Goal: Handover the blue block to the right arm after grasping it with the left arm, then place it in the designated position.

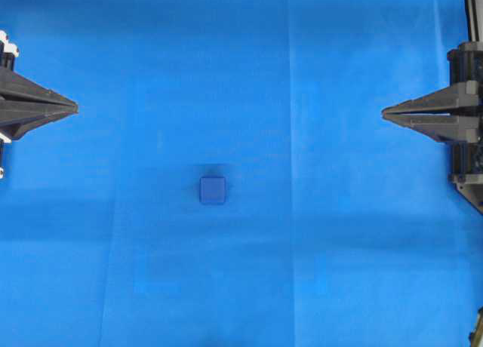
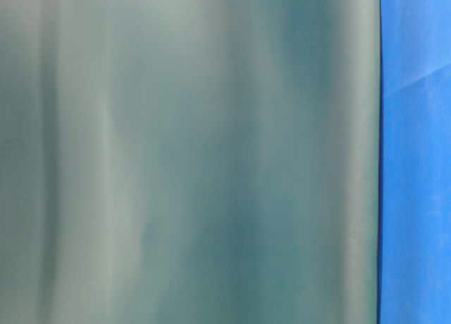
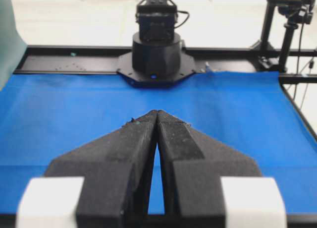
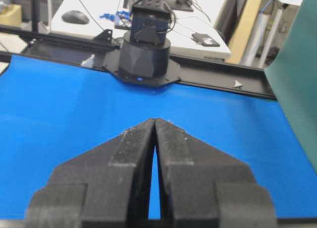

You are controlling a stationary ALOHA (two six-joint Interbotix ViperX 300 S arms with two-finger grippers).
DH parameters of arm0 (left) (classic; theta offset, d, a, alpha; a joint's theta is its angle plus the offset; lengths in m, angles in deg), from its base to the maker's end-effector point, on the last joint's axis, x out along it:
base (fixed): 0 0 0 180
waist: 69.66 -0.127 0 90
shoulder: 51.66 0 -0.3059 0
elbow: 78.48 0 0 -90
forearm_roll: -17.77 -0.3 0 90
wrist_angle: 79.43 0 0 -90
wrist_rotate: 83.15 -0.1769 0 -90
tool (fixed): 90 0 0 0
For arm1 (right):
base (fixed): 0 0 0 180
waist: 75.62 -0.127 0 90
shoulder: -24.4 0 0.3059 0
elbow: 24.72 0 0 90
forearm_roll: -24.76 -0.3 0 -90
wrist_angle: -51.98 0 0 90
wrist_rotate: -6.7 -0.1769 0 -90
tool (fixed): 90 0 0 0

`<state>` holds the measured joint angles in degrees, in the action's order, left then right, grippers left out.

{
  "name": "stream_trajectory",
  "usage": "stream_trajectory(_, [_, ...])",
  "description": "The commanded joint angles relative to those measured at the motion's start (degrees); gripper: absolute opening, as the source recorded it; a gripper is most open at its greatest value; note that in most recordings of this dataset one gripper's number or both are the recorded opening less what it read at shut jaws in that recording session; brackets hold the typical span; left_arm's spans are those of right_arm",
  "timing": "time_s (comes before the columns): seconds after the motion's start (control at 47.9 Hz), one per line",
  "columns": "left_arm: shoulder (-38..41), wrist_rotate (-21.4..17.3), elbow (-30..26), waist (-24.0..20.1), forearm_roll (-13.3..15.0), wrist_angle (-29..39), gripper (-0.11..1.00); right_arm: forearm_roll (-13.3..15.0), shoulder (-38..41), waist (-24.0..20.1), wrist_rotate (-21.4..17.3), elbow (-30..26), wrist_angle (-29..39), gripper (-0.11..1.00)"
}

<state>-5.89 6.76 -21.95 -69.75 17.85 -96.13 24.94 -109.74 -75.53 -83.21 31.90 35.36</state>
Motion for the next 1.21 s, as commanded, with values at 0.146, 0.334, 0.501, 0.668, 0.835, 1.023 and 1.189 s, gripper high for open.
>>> stream_trajectory(0.146, [-0.1,2.5,-1.1,0.6,-0.1,0.9,0.0,-0.4,0.9,0.2,-0.4,-2.8,0.2,-0.06])
stream_trajectory(0.334, [-0.1,2.5,-1.1,0.6,-0.2,1.8,0.0,-0.5,1.1,0.7,-0.5,-2.7,1.8,-0.06])
stream_trajectory(0.501, [0.3,1.8,-1.1,0.6,-0.3,-0.8,0.0,-0.6,1.0,0.8,-1.0,-2.7,2.9,-0.05])
stream_trajectory(0.668, [0.9,1.3,-1.1,0.6,-0.4,-2.2,0.01,-0.7,0.9,0.8,-1.4,-2.7,3.2,-0.05])
stream_trajectory(0.835, [0.8,1.5,-1.1,0.6,-0.4,-2.4,0.26,-0.7,1.1,1.0,-2.9,-2.6,3.1,0.16])
stream_trajectory(1.023, [0.8,2.0,-1.0,0.6,-0.4,-2.2,0.79,-0.6,1.7,1.2,-4.0,-2.5,3.3,0.69])
stream_trajectory(1.189, [0.8,2.3,-1.0,0.6,-0.4,-2.0,0.92,-0.6,1.8,1.8,-4.3,-2.5,3.0,0.97])
